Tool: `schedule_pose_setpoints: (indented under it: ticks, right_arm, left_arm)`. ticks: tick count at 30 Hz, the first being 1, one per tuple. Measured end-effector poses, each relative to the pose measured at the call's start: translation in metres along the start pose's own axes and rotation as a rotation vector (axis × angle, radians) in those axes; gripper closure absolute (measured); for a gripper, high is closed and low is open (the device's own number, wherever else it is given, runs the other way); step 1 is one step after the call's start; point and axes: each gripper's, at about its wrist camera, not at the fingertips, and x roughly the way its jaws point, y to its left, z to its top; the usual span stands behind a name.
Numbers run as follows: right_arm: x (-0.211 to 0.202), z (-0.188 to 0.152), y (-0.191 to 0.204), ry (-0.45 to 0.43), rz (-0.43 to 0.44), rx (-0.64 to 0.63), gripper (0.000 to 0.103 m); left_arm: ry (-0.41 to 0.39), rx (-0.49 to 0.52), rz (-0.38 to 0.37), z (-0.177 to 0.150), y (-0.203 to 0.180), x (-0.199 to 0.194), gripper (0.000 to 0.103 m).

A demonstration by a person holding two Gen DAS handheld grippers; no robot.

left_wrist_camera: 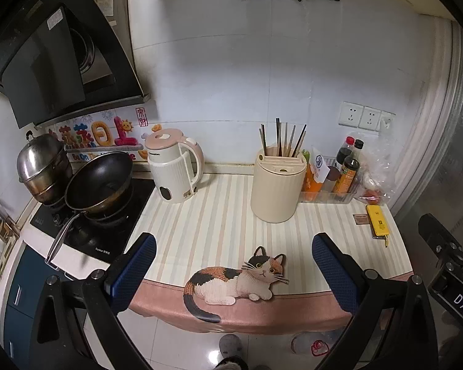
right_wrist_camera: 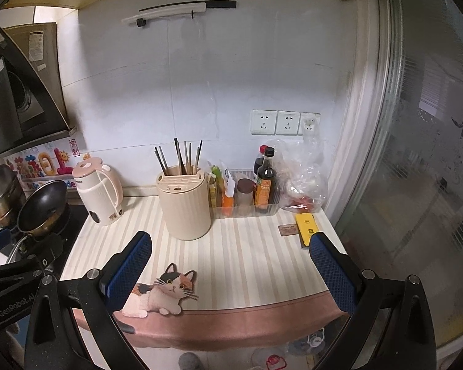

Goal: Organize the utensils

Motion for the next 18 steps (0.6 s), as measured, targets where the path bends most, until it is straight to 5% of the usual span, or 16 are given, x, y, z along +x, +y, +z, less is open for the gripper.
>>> schedule_pose_setpoints:
  ticks: [18]
  right_arm:
    - [0.0101,0.0089,0.0035,0.009,0.003,-0.015,0.0]
  left_arm:
    - [0.003,-0.003,0.023,0.0068,0.003,0.0103,0.0]
